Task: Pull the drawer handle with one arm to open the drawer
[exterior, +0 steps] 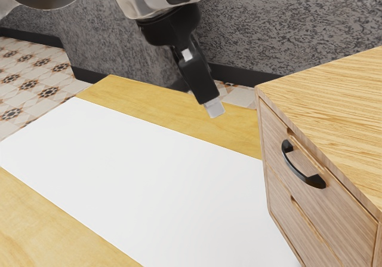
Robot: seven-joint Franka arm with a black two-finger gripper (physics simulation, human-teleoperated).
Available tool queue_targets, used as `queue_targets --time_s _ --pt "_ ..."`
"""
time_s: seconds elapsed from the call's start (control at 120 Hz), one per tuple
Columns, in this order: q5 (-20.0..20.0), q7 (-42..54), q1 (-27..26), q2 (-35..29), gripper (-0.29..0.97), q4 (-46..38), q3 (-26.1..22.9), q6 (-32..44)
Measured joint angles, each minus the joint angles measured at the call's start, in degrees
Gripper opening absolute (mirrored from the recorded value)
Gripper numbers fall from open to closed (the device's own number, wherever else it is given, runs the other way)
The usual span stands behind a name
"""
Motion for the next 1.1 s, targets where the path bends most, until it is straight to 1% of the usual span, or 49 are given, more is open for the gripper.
queue_targets --time_s 0.042,0.083,0.125,0.158,0.2,0.225,0.242,0.283,0.308,0.333,0.367,0.408,0.475,0.508,0.558,0.617,0.758,0.875,1.008,1.1 --pt "0.37 -0.08 -5.97 0.33 0.66 -0.54 -0.32 0.67" --pt "1.16 -0.14 -9.75 0.37 0.65 -0.85 -0.49 1.13" --pt "3.55 -0.21 -11.38 0.29 0.65 -1.07 -0.67 1.59" --pt "5.48 -0.25 -10.72 -0.99 0.65 -2.5 -0.77 1.93" --pt "7.34 -0.28 -8.84 -3.79 0.65 -6.18 -0.66 2.66" --pt "8.26 -0.22 -6.51 -5.68 0.65 -8.86 -0.6 3.51" --pt "8.77 -0.15 -3.79 -6.71 0.65 -10.44 -0.6 4.18" --pt "9.82 0.48 5.84 -8.33 0.65 -13.25 -0.69 6.32" --pt "10.29 1.46 10.66 -8.93 0.65 -14.65 -0.7 8.22" --pt "10.67 2.64 13.58 -9.8 0.66 -16.32 -0.69 10.19" --pt "11.07 4.13 14.82 -12.18 0.66 -19.68 -0.57 12.57" --pt "11.46 5.96 13.36 -15.3 0.66 -23.09 0.32 15.13" --pt "11.55 9.73 6.61 -20.82 0.65 -29.89 5.59 18.83" --pt "11.57 11.62 4.31 -24.19 0.65 -34.11 7.18 20.35" --pt "11.66 14.47 1.95 -27.66 0.65 -38.57 8.22 22.2" --pt "11.67 18.08 0.45 -29.46 0.65 -40.58 8.44 23.86" --pt "11.71 26.8 -0.54 -30.89 0.65 -42.18 7.35 27.0" --pt "11.72 33.99 -0.85 -30.62 0.65 -42.72 7.15 28.79" --pt "11.67 41.77 -0.92 -27.18 0.65 -42.84 6.84 30.63" --pt "12.19 46.51 -1.01 -25.05 0.65 -42.77 4.15 32.32"
